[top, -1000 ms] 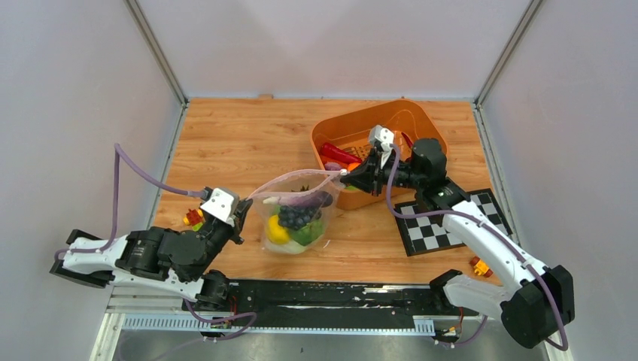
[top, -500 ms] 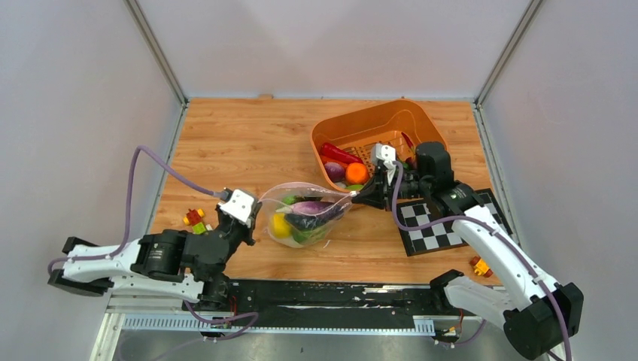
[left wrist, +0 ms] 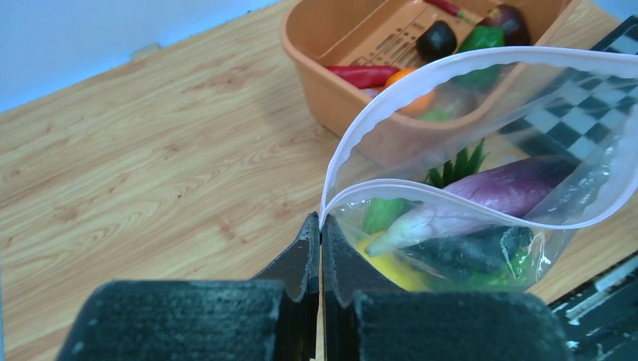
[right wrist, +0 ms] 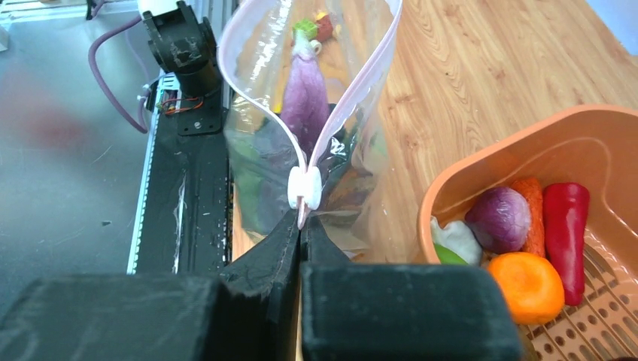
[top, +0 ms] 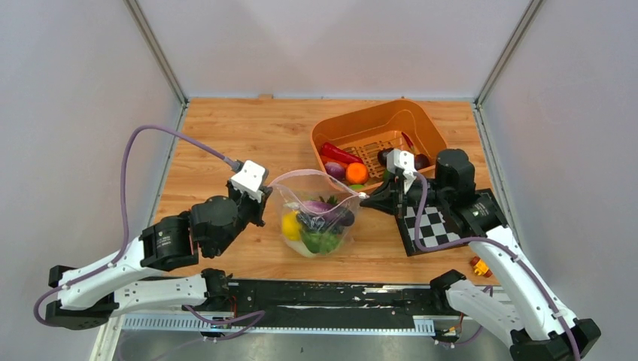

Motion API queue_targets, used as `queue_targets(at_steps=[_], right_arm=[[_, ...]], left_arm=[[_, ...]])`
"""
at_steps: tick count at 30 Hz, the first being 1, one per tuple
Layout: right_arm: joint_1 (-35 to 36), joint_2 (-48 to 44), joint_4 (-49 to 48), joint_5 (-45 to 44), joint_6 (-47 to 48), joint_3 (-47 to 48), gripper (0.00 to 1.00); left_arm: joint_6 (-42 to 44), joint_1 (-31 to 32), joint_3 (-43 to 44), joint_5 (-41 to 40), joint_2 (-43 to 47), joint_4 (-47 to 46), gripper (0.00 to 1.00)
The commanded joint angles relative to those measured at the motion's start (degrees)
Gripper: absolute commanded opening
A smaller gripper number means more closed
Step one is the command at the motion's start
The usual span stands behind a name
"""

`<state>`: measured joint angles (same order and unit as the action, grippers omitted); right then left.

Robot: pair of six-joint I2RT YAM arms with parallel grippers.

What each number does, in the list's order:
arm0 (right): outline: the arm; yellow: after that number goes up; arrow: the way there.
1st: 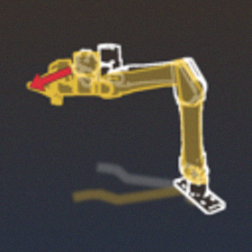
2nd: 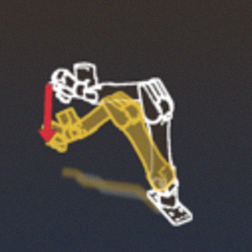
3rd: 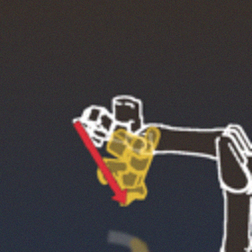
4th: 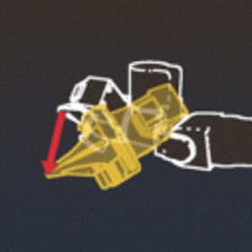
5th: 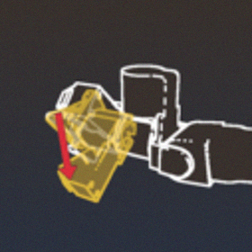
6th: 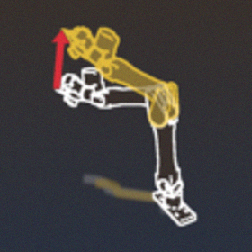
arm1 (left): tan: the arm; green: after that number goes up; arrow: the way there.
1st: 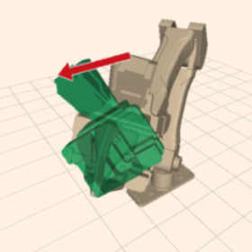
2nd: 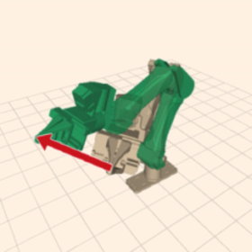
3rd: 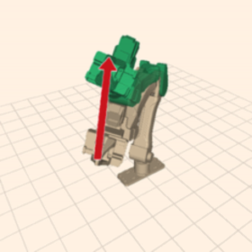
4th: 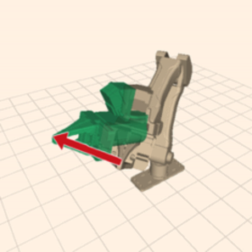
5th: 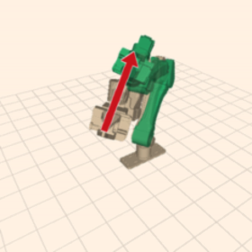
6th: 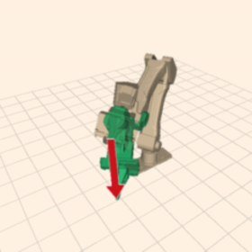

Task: Place the food in the zip-top bag and seal the zipper
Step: Adjust the zipper food storage bag at the center of the board.

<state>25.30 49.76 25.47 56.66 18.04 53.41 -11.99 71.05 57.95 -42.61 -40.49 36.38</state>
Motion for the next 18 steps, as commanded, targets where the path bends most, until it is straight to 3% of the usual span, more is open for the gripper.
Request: queue_targets(at_steps=[1, 5, 10, 18], right_arm=[[-1.8, 1.0, -3.6, -2.3, -3.2, 2.5, 0.0], [-4.7, 5.7, -8.0, -4.0, -6.0, 0.8, 0.0], [-11.0, 9.1, -18.6, -0.5, -13.5, -4.1, 0.0], [-11.2, 9.6, -22.4, 2.1, -14.2, -5.5, 0.0]], left_arm=[[1.0, -1.0, 5.1, 3.9, -1.8, -0.2, 0.0], [0.6, -2.7, 3.2, 2.6, -3.9, -0.5, 0.0], [-0.9, -9.3, -2.7, 5.7, -1.3, -3.0, 0.0], [0.7, -15.1, -5.0, 14.1, -2.1, -8.5, 0.0]])
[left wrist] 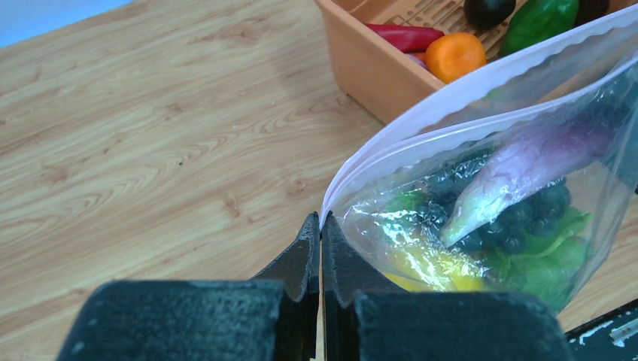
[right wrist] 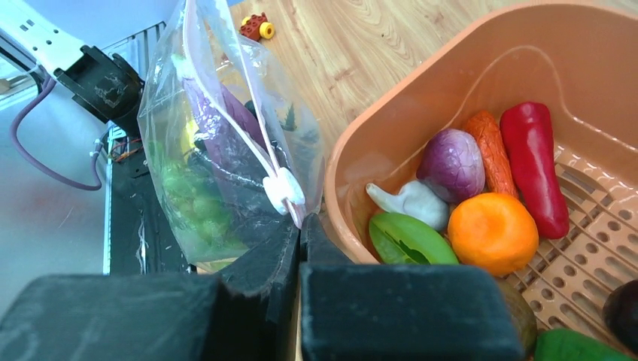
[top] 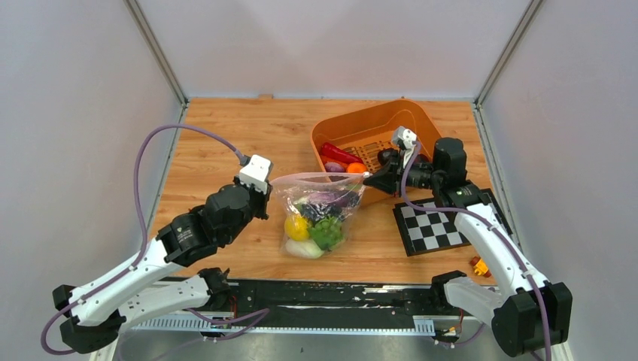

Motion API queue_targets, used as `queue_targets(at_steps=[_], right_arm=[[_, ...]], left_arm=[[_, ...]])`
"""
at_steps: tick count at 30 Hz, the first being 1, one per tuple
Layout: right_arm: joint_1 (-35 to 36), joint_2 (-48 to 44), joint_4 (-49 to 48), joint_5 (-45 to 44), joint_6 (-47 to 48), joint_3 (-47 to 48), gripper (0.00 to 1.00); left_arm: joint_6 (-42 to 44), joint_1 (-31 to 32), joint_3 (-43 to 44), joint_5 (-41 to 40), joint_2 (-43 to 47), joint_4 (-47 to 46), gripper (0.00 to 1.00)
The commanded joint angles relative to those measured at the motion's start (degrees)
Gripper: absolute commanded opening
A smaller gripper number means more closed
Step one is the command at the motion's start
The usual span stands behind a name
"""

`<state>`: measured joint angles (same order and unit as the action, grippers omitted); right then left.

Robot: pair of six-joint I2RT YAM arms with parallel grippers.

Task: Place the food in the zip-top bag and seal the zipper
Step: Adjust the zipper food storage bag at the center of the board.

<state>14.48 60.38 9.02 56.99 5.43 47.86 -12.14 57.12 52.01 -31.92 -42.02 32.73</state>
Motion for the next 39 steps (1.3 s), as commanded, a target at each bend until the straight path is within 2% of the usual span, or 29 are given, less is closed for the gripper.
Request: queue_targets(at_steps=[1, 8, 15, 17, 27, 31, 39], right_arm=[[-0.5, -1.2, -6.1, 2.1, -1.6, 0.0, 0.0], [-0.3, -0.9, -10.0, 6.1, -3.4, -0.7, 0.06], [-0.3, -0.3, -11.8, 7.3, -3.3, -1.7, 0.27], [-0.2, 0.0, -12.3, 7.6, -3.2, -1.9, 0.28], [0.1, 2.0, -12.7, 10.0, -1.7, -2.1, 0.0], [0.1, 2.1, -15.7, 5.3, -4.9, -2.4, 0.0], [0.1, 1.3, -28.5, -4.7, -18.1, -5.8, 0.0]], left_arm=[[1.1, -1.2, 0.9, 3.7, -0.8, -5.5, 0.0], [1.5, -2.3, 1.3, 4.6, -2.5, -6.2, 0.0], [1.0, -2.8, 0.9, 4.8, -1.8, -6.6, 0.0], [0.8, -2.9, 0.7, 5.2, -1.8, -6.8, 0.0], [0.0, -4.4, 0.5, 3.8, -1.3, -6.6, 0.0], [0.4, -6.1, 0.0, 4.8, -0.5, -6.2, 0.0], [-0.4, -9.0, -0.7, 5.7, 1.0, -3.6, 0.0]])
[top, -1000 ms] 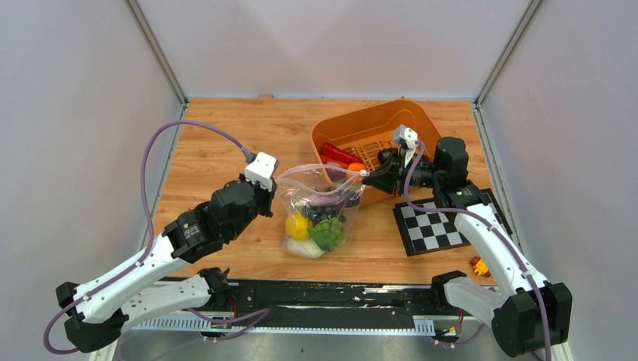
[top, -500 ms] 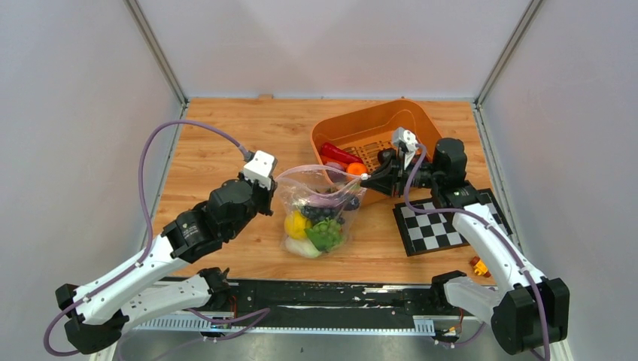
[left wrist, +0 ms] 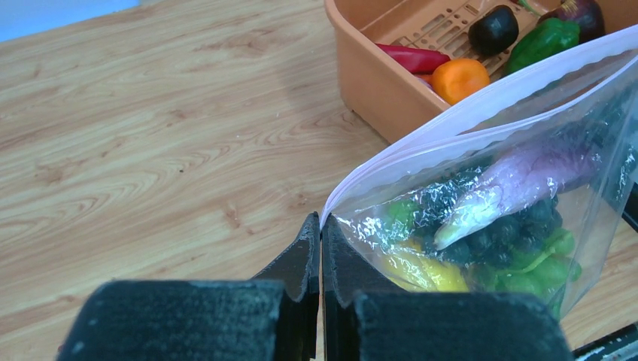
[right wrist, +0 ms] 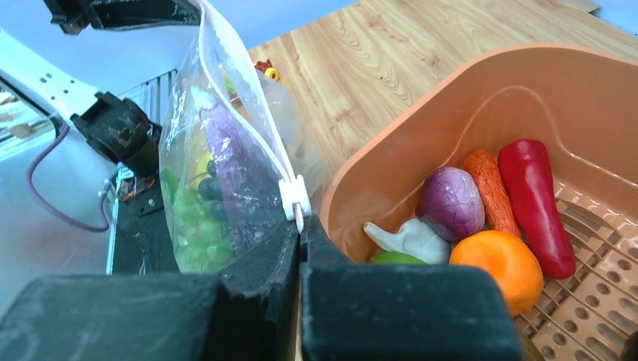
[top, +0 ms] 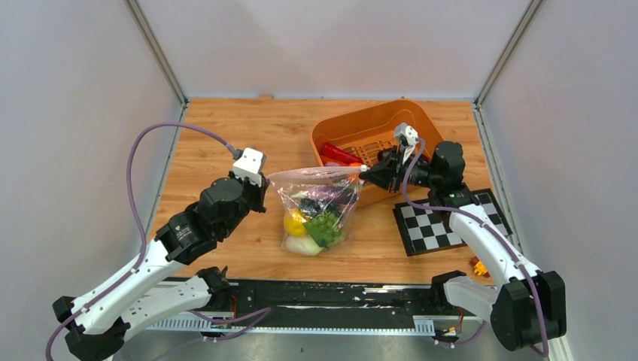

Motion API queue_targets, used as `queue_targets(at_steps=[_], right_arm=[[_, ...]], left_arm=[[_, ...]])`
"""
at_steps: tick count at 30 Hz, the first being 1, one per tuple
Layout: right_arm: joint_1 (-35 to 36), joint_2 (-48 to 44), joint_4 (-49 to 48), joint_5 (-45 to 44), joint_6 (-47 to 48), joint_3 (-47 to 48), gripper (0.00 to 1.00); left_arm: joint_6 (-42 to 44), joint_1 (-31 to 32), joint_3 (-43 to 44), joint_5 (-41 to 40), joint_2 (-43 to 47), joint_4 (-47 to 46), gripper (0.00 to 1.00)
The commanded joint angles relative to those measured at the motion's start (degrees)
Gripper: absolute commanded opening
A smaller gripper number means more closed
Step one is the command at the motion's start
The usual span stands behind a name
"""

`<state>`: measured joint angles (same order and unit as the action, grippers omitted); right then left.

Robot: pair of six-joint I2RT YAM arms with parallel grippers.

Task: Place the food in the zip-top bag and seal the zipper
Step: Adjust the zipper food storage bag at the center of the board, then zip the zipper food storage bag at the center of the board.

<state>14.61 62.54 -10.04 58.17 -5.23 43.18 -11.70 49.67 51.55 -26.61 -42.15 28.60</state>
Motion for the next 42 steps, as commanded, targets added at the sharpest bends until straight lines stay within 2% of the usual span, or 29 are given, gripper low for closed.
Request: queue_targets(at_steps=[1, 11, 12, 14, 17, 22, 29, 42], right_arm=[[0.0, -0.7, -10.6, -5.9, -8.2, -1.4, 0.0], [0.0, 0.2, -14.0, -5.1, -11.0, -1.7, 0.0], [0.0, 0.7, -13.7, -4.1, -11.0, -1.4, 0.0], [0.0, 1.3, -12.2, -2.8, -10.6, -0.4, 0.0], [0.1, 1.5, -10.6, -1.8, -9.3, 0.0, 0.0], [0.1, 1.4, -8.5, -0.9, -7.7, 0.9, 0.0], [0.2, 1.4, -7.5, 0.7, -7.1, 1.3, 0.0], [0.5, 0.9, -6.5, 0.7, -6.5, 1.3, 0.0]], left_arm=[[-0.9, -1.8, -0.4, 0.9, 1.0, 0.6, 0.0], [-0.9, -2.4, -1.4, 1.4, 1.1, 1.0, 0.02], [-1.0, -2.4, -1.3, 2.1, 1.2, 0.6, 0.08], [-0.8, -2.5, -0.6, 3.5, 1.1, 0.0, 0.38], [0.6, -2.5, 1.6, 6.8, 0.4, -0.4, 0.68], [3.3, -2.5, 8.3, 13.6, -3.3, 0.7, 0.83], [8.3, -2.5, 16.7, 21.6, -9.6, -1.5, 0.91], [15.5, -2.5, 26.6, 46.2, -26.4, -10.0, 0.94]])
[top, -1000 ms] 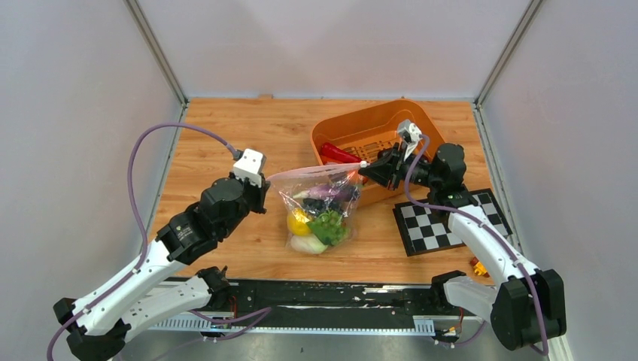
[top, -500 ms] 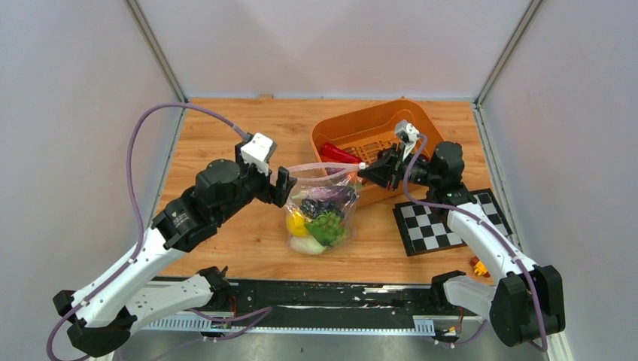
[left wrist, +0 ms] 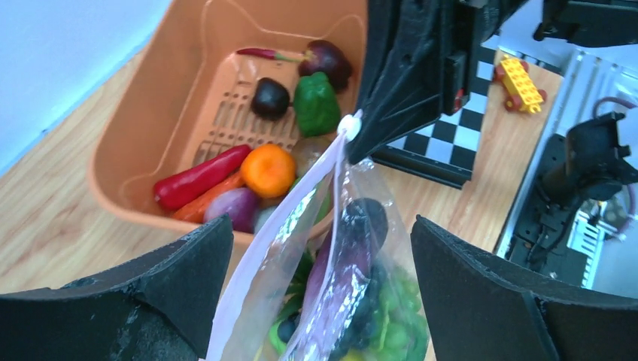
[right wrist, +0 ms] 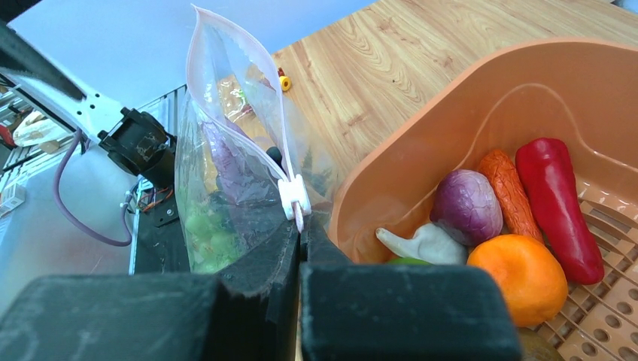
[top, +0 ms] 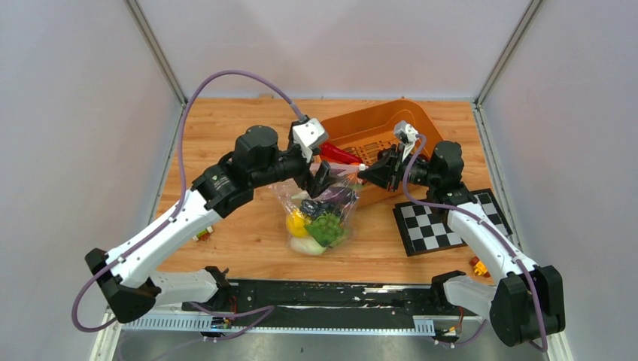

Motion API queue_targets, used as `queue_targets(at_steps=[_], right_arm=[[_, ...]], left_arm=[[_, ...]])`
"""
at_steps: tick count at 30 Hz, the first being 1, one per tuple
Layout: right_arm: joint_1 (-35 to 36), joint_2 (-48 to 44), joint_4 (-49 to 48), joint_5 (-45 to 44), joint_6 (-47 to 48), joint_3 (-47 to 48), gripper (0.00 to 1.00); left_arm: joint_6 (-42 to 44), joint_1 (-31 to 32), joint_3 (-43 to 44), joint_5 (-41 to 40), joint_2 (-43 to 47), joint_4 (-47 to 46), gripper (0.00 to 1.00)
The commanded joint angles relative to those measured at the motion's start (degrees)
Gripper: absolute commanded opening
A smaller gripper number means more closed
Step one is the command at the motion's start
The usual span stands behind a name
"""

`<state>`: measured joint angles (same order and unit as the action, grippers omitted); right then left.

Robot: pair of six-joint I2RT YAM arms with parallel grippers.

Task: Place the food in the zip-top bag and seal the zipper
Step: Zip the zipper food storage bag at the center of the board.

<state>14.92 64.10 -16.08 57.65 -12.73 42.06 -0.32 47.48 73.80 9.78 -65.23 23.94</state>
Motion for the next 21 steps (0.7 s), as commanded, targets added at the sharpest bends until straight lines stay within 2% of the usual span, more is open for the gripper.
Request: queue_targets(at_steps=[1, 8, 12, 16, 21], right_arm=[[0.2, -0.7, -0.4, 1.2, 1.0, 2.4, 0.0], [0.7, -1.3, 0.8, 1.5, 1.9, 2.7, 0.0], [1.1, -1.6, 0.9, 1.8, 2.6, 2.8, 0.0], [1.4, -1.4, 1.4, 1.7, 3.1, 2.8, 0.0], [1.7, -1.4, 2.2, 1.8, 3.6, 3.0, 0.0]], left_arm=[[4.5, -0.3, 5.3, 10.8, -4.5, -5.3, 0.94], [6.5, -0.3, 6.1, 15.2, -9.9, -9.6, 0.94], [7.1, -0.3, 8.9, 17.3, -13.2, -9.0, 0.94], [8.6, -0.3, 10.0, 19.2, -15.1, -8.4, 1.0], [10.1, -0.3, 11.9, 21.9, -16.9, -6.0, 1.0]])
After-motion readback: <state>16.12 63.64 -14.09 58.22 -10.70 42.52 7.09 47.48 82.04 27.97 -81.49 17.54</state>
